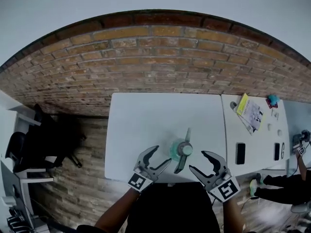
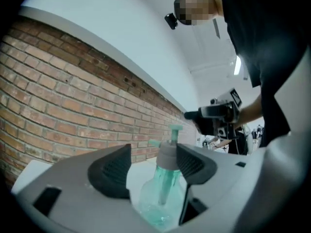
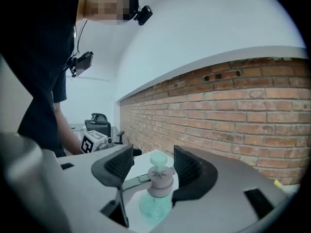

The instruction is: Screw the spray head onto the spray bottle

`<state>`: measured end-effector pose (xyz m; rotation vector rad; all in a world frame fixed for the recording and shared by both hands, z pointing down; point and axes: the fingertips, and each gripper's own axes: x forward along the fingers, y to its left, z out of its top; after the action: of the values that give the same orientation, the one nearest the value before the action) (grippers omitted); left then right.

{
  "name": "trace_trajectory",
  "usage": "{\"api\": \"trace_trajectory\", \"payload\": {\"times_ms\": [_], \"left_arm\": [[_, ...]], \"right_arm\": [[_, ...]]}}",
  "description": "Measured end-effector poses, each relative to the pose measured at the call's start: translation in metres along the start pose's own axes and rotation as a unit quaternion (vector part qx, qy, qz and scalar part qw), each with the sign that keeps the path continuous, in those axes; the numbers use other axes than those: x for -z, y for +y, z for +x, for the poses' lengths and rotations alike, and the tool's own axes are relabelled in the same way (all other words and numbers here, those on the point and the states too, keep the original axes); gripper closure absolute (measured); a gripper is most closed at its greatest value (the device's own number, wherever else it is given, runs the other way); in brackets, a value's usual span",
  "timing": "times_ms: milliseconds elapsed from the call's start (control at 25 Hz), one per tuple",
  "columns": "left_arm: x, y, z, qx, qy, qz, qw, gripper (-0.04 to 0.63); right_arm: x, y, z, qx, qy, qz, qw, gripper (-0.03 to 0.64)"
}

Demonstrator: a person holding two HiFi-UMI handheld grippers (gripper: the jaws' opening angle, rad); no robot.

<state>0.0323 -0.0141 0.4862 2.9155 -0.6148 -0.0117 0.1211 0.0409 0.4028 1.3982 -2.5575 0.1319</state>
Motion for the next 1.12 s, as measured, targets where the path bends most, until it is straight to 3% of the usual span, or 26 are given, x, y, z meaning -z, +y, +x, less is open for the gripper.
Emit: {"api": "trace_trajectory", "payload": {"times_ms": [120, 200, 360, 440, 640, 880, 1120], "left_arm": [[-0.024, -0.016, -0.008, -0.021, -0.018, 0.001, 0.9996, 0.435], [-0.038, -0.026, -0.016, -0.041, -0.026, 0.002, 0.9988, 0.585], [-0.062, -0.048, -0.029, -0.086, -0.057, 0.048, 0.9935, 0.594], [-0.069, -0.07, -0.031, -0.101, -0.065, 0.05, 0.9916, 0.594], [-0.062, -0.134, -0.034, -0.125, -0.036, 0.043, 0.9905, 0.594], [-0.066, -0.183, -0.052, -0.157, -0.05, 0.052, 0.985, 0.594], [-0.073, -0.218, -0.057, -0.161, -0.056, 0.052, 0.984, 0.594]], "right_arm": [[-0.007, -0.002, -0.021, 0.017, -0.046, 0.019, 0.999, 0.384], [-0.015, -0.006, -0.036, 0.028, -0.079, 0.025, 0.996, 0.507], [-0.027, -0.015, -0.07, 0.032, -0.114, 0.038, 0.992, 0.606], [-0.028, -0.01, -0.09, 0.025, -0.112, 0.022, 0.993, 0.609], [-0.039, 0.012, -0.14, 0.012, -0.158, 0.013, 0.987, 0.609], [-0.028, 0.031, -0.181, 0.022, -0.169, 0.001, 0.985, 0.609], [-0.043, 0.055, -0.21, 0.038, -0.173, -0.066, 0.982, 0.609]]}}
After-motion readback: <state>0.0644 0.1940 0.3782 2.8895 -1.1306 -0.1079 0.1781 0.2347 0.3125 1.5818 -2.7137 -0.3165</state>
